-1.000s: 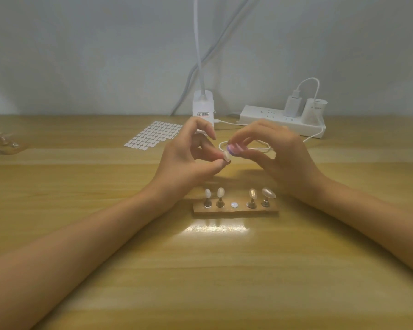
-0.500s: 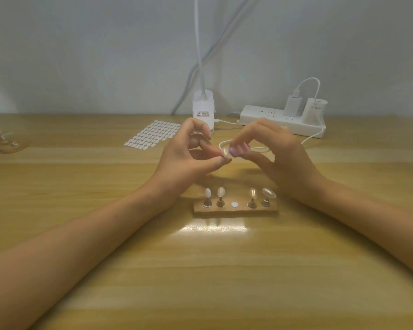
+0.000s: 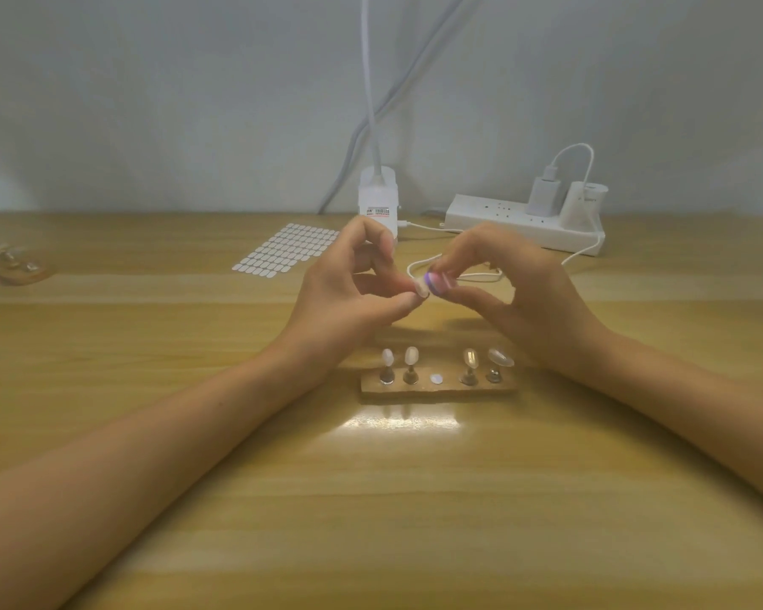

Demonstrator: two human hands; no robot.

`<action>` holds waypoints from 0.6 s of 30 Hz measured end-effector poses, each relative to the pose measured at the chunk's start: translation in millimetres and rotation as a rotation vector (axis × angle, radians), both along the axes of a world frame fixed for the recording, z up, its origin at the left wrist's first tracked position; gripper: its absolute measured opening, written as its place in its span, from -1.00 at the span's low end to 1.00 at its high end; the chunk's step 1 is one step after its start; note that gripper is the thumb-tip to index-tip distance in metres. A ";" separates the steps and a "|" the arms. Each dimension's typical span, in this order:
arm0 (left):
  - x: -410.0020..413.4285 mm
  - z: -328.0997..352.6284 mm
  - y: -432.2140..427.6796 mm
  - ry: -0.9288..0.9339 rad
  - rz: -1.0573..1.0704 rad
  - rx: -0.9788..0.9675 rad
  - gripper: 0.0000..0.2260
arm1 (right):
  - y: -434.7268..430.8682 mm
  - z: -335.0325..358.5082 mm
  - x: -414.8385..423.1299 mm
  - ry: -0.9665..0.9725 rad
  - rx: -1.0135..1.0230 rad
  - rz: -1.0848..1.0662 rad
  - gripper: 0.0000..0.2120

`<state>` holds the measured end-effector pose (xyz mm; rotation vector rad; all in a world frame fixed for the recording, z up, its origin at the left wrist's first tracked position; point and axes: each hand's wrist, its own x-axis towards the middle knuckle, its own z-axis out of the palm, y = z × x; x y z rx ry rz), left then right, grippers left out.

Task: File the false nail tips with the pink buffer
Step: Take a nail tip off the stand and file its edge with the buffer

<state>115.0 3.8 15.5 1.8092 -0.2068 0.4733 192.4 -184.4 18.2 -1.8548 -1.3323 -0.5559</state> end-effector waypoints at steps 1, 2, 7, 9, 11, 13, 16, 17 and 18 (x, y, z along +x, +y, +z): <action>-0.3 0.0 -0.3 -0.008 0.002 0.003 -0.66 | -1.7 1.3 0.9 0.024 0.030 -0.007 -0.88; -0.3 -0.1 -1.4 -0.019 0.002 0.014 -0.66 | -2.1 2.3 0.9 0.025 0.065 -0.004 -0.88; -0.7 -0.2 -1.9 -0.031 0.003 0.036 -0.65 | -0.9 -0.3 0.8 0.081 0.021 -0.009 -0.87; -0.8 -0.4 -3.0 -0.040 0.020 0.046 -0.64 | -2.4 1.7 -0.5 0.112 0.092 -0.009 -0.87; -0.1 -0.5 -2.5 -0.045 0.024 0.051 -0.65 | 0.3 4.0 -3.4 0.058 0.121 0.033 -0.88; 0.2 -0.6 -1.1 -0.048 0.018 0.053 -0.65 | 1.8 1.6 -3.3 0.038 0.054 0.027 -0.89; -0.9 -1.1 -1.6 -0.047 0.017 0.051 -0.64 | -2.2 1.9 -1.3 0.089 0.063 -0.023 -0.87; -0.6 -1.0 -2.1 -0.051 0.020 0.056 -0.64 | -2.0 3.2 -2.0 0.052 0.092 -0.011 -0.86; -0.2 -1.0 -2.4 -0.054 0.025 0.059 -0.64 | -0.8 4.2 -2.4 -0.001 0.096 0.013 -0.86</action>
